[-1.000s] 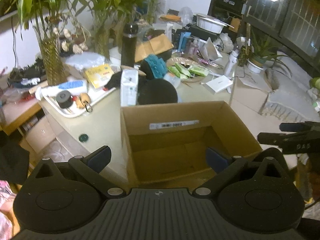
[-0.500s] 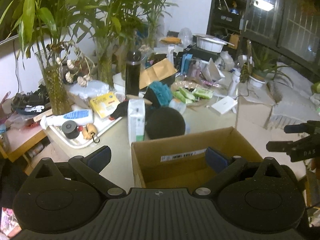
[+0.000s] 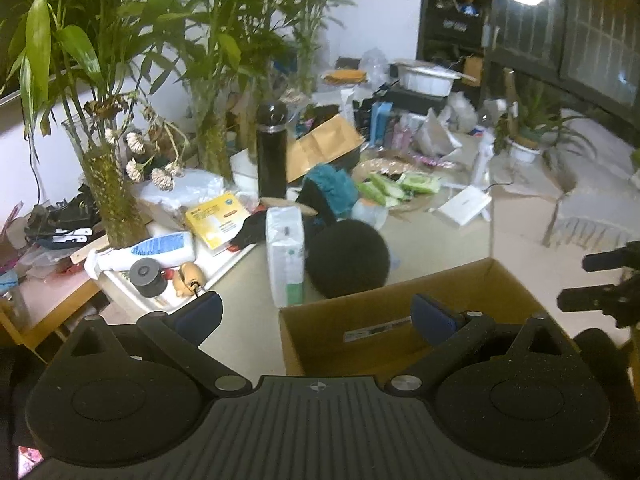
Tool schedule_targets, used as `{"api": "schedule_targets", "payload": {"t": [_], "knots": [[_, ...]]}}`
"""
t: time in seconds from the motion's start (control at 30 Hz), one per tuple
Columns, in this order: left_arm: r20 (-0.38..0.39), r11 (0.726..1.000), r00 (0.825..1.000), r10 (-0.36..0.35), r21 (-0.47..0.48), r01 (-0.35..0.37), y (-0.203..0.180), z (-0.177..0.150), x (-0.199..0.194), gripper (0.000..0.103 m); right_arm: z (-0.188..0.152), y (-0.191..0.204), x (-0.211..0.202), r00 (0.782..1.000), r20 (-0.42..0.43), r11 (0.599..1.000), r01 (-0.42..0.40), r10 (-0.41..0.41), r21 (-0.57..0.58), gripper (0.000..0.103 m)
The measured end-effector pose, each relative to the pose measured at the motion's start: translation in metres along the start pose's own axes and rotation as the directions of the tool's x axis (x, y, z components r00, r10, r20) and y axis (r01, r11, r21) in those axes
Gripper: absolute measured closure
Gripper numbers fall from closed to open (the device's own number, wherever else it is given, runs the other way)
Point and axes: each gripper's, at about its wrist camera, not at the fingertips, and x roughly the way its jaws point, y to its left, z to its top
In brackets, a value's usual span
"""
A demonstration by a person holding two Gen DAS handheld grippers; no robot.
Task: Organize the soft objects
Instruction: 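Lower the left gripper onto the white tissue pack and close it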
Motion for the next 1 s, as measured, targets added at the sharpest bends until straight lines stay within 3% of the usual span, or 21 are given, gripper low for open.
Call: {"api": "schedule_targets", "payload": {"t": [0.7,1.0], "knots": [[-0.01,1.0,1.0,-0.027,0.012,0.027,0.025,0.035,0.063,0.0,0.036,-0.044,0.047,1.0,0.014,0.999,-0.02,0.021,-0.041,0.0],[-0.067,0.999,0.997,-0.027,0.02,0.029,0.04,0.048,0.108,0.0,0.041,-0.057,0.073,0.999,0.008,0.999,-0.033,0.034,-0.038,0.0]]}}
